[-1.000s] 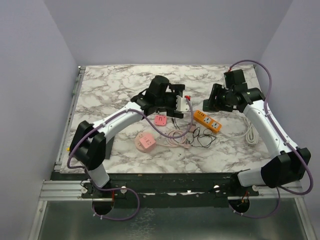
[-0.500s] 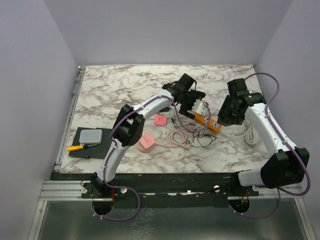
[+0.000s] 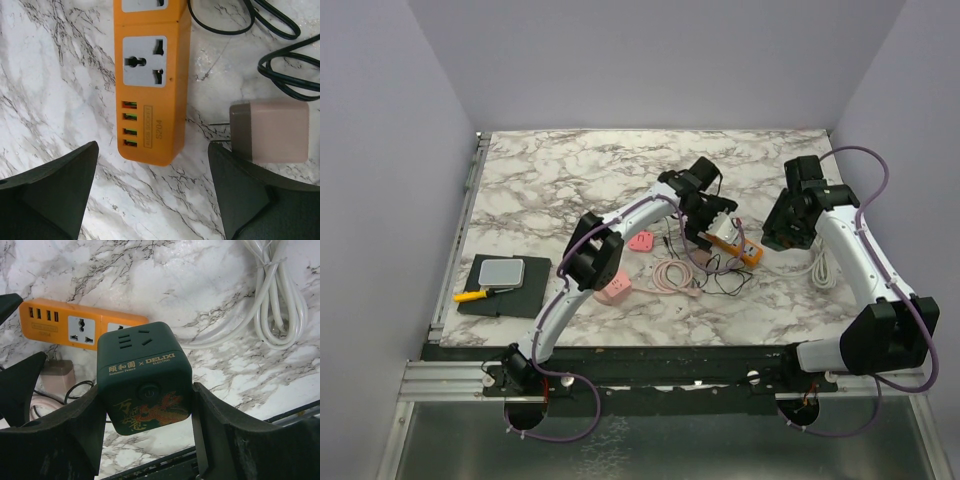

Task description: Insert the plug

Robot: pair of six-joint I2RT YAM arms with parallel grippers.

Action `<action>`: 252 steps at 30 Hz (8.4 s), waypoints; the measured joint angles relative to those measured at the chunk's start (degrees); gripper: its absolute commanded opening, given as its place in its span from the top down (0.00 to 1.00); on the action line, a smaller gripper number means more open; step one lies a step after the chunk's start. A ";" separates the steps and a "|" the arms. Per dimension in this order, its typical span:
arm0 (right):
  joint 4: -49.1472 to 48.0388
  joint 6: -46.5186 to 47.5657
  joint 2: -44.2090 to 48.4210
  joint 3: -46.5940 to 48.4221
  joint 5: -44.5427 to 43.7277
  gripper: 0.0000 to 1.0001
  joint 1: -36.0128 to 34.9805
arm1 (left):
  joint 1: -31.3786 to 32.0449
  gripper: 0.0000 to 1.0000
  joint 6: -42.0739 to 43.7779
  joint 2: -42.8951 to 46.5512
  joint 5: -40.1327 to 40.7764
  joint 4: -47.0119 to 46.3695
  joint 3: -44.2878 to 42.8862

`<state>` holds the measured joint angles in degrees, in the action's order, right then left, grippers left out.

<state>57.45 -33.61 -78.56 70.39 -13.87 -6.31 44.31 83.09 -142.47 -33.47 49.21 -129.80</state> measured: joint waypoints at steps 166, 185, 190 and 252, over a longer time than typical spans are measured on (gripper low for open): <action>-0.33 10.67 -17.79 2.47 -4.26 0.99 -12.79 | -25.94 0.01 -66.51 27.82 23.04 2.67 18.95; -5.25 8.63 -15.63 -2.95 -7.72 0.63 -14.73 | -26.69 0.01 -66.34 27.82 23.06 2.25 18.69; -5.14 8.55 -15.45 -2.29 -7.93 0.25 -14.73 | -26.69 0.01 -66.16 27.82 23.08 2.29 18.69; -15.41 1.11 -18.71 -6.23 -4.90 0.25 -26.82 | -20.26 0.01 -56.39 27.58 22.21 7.85 25.11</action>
<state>42.04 -32.49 -97.27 64.16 -18.76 -33.12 24.05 26.70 -114.89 -11.27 57.06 -104.68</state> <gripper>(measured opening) 0.720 0.989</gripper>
